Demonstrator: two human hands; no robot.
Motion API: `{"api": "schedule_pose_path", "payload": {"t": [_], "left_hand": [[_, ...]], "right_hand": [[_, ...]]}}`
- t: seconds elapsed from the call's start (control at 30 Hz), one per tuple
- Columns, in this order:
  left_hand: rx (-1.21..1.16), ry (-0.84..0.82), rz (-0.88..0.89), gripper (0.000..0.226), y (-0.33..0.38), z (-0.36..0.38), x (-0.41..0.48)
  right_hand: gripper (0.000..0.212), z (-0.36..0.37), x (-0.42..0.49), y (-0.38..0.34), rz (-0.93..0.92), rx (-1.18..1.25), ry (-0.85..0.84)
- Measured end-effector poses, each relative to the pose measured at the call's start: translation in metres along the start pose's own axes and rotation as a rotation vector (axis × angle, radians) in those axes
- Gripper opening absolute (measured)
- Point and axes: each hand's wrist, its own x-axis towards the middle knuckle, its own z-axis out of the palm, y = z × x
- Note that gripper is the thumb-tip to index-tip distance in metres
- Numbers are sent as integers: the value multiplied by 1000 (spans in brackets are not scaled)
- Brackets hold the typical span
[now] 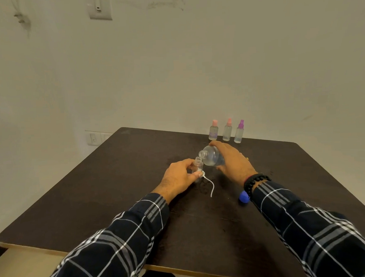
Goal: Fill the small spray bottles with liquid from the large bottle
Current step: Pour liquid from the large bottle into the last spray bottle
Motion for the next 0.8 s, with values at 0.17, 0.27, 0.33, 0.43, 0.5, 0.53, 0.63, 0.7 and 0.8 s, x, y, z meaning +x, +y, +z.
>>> {"api": "schedule_pose_path", "payload": {"t": [0.17, 0.27, 0.33, 0.43, 0.5, 0.53, 0.63, 0.7, 0.8], "left_hand": [[-5, -12, -8, 43, 1, -1, 0], [3, -14, -7, 43, 0, -1, 0], [8, -15, -7, 43, 0, -1, 1], [13, -17, -10, 44, 1, -1, 1], [11, -15, -9, 43, 1, -1, 1], [10, -13, -6, 43, 1, -1, 1], [21, -8, 5, 40, 1, -1, 0], [13, -4, 10, 40, 0, -2, -1], [12, 0, 12, 40, 0, -1, -1]], "right_hand": [[68, -1, -2, 3, 26, 19, -36], [66, -1, -2, 3, 13, 30, -30], [68, -1, -2, 2, 13, 32, -28], [69, -1, -2, 2, 5, 26, -22], [68, -1, -1, 3, 0, 14, -18], [68, -1, -1, 3, 1, 9, -19], [69, -2, 0, 3, -6, -8, -24], [69, -4, 0, 2, -11, -25, -21], [68, -5, 0, 2, -25, -59, -1]]}}
